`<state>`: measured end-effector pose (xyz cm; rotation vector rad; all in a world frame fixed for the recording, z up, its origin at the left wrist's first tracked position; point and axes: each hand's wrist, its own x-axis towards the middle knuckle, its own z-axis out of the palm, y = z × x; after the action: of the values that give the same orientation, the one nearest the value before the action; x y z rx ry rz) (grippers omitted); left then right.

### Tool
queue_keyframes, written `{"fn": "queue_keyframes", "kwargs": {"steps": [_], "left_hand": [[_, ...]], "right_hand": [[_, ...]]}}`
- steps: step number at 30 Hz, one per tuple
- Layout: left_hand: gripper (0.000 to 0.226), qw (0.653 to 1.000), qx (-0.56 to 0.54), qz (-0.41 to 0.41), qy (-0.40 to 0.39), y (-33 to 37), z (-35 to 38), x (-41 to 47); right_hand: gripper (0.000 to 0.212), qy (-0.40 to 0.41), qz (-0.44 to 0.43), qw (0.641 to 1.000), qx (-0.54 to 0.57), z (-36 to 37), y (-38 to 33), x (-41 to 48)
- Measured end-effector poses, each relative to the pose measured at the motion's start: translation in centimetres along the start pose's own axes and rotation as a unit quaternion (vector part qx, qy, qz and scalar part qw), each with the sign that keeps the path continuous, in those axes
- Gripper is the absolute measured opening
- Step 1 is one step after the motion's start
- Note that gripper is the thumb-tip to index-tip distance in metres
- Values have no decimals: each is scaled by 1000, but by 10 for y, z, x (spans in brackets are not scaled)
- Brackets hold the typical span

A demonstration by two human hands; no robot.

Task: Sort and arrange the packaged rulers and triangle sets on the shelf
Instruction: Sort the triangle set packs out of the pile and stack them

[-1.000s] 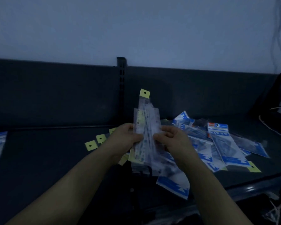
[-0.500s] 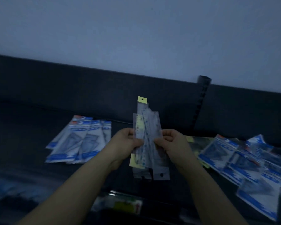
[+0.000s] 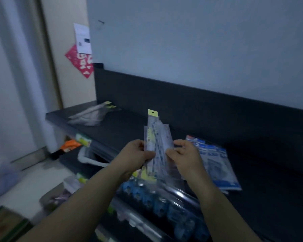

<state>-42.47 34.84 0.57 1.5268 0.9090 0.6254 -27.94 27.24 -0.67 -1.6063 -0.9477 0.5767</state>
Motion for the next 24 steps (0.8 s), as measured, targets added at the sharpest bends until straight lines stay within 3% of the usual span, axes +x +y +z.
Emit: {"fn": "queue_keyframes", "kwargs": {"steps": [13,24], "left_hand": [[15,986,57,-19,157,-30,-173,79],[28,975,84,-20,206,-35,-268,191]], "right_hand": [[15,-77,-68,994,-41,189,-30,105],[5,-90,-63,991,-76,294,-38,218]]}}
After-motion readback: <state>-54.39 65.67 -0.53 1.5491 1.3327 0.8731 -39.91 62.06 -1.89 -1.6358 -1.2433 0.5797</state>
